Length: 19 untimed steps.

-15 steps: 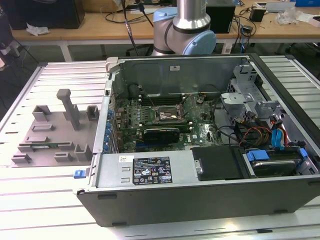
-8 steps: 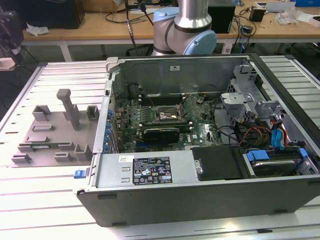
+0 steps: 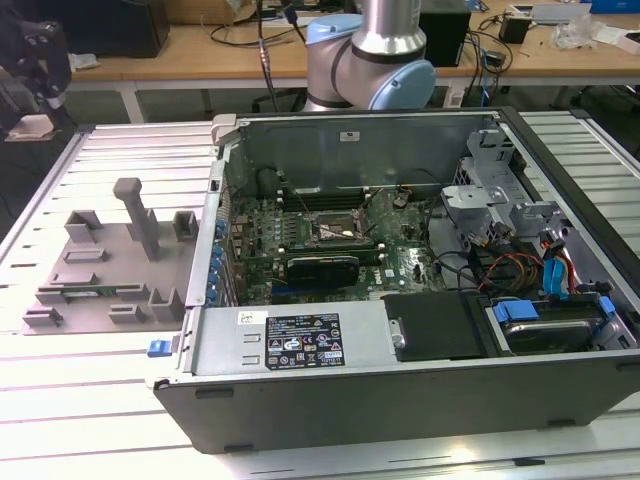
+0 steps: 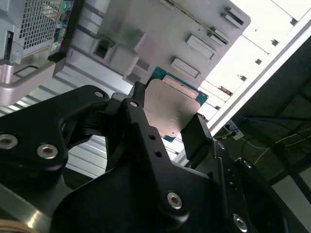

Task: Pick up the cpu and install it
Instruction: 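Pick up the cpu and move it towards the insertion slot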

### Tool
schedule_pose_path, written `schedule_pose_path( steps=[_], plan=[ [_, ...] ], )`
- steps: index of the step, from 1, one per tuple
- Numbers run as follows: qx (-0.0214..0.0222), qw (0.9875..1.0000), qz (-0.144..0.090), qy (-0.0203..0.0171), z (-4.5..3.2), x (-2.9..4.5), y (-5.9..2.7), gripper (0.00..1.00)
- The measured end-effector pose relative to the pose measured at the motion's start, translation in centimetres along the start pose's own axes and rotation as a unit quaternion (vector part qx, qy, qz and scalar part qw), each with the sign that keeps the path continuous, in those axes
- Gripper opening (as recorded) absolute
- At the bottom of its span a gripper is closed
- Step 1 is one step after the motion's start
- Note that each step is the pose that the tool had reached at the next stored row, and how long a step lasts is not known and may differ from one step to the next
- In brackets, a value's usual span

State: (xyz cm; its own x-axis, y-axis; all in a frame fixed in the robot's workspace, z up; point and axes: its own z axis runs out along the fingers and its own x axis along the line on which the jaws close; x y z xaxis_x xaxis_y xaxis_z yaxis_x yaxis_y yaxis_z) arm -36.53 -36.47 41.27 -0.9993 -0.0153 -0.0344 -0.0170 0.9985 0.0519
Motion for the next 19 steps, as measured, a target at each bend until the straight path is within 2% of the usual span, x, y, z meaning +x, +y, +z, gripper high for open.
schedule_pose_path(
  steps=[3,12,15,17,19],
  plan=[
    [0.0000,1.0000,0.000,0.0000,0.06,-1.70,-0.03,0.55],
    [0.0000,1.0000,0.000,0.0000,0.15,-4.25,-0.07,0.55],
    [0.0000,1.0000,0.000,0.0000,0.19,-5.60,-0.09,0.55],
    [0.0000,1.0000,0.000,0.0000,0.21,-6.02,-0.10,0.55],
    [0.0000,1.0000,0.000,0.0000,0.24,-7.04,-0.12,0.55]
  ],
)
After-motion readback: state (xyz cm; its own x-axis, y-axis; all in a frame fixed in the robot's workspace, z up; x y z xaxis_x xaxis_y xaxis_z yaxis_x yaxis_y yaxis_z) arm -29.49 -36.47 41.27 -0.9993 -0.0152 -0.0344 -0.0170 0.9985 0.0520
